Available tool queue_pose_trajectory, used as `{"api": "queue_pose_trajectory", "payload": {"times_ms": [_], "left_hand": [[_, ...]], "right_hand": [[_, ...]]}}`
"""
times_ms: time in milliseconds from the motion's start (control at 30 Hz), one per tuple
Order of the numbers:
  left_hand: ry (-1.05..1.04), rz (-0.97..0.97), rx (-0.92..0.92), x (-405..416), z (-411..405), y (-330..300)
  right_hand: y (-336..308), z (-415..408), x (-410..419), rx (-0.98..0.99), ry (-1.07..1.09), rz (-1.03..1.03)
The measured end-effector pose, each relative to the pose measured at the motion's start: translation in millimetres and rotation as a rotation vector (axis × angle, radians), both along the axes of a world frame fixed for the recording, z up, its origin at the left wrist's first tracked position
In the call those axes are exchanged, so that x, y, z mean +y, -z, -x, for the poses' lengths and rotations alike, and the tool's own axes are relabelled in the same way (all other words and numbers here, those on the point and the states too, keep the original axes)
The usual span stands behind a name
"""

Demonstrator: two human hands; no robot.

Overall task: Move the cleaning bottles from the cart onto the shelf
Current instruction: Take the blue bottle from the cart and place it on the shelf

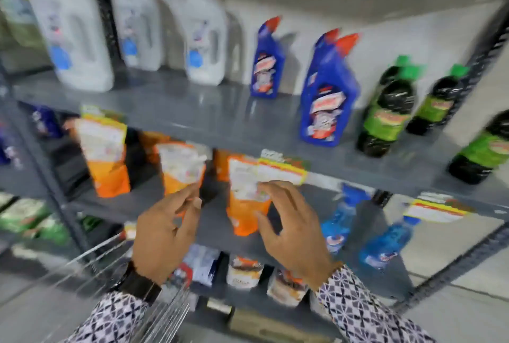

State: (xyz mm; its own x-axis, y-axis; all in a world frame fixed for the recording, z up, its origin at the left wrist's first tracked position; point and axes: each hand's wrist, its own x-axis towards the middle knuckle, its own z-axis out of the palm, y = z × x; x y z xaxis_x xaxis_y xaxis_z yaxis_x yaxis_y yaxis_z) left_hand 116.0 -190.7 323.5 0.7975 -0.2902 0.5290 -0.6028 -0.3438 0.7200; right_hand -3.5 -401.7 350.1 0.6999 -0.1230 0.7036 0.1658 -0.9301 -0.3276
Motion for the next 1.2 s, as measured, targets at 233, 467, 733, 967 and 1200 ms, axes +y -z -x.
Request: {"api": "queue_pose_trajectory", "payload": {"times_ms": [233, 467, 733, 967, 1200], "left_hand": [[-0.308, -0.032, 0.733, 153, -28, 176], [-0.586, 0.308, 1.483, 295, -23, 357], [-0.522, 0.438, 1.754, 300, -32, 486], [-0.581, 0.660, 1.819, 297, -34, 529], [-0.608, 0.833, 1.819, 294, -30, 542]], "right_hand": [[124, -97, 128, 0.676, -0.397, -0.055], [294, -188, 245, 1.360, -0.546, -0.128], [468, -232, 308, 1.723, -0.445, -0.036], [558, -241, 340, 1.817, -0.367, -0.124], [582, -244, 357, 1.808, -0.289, -0.157]]}}
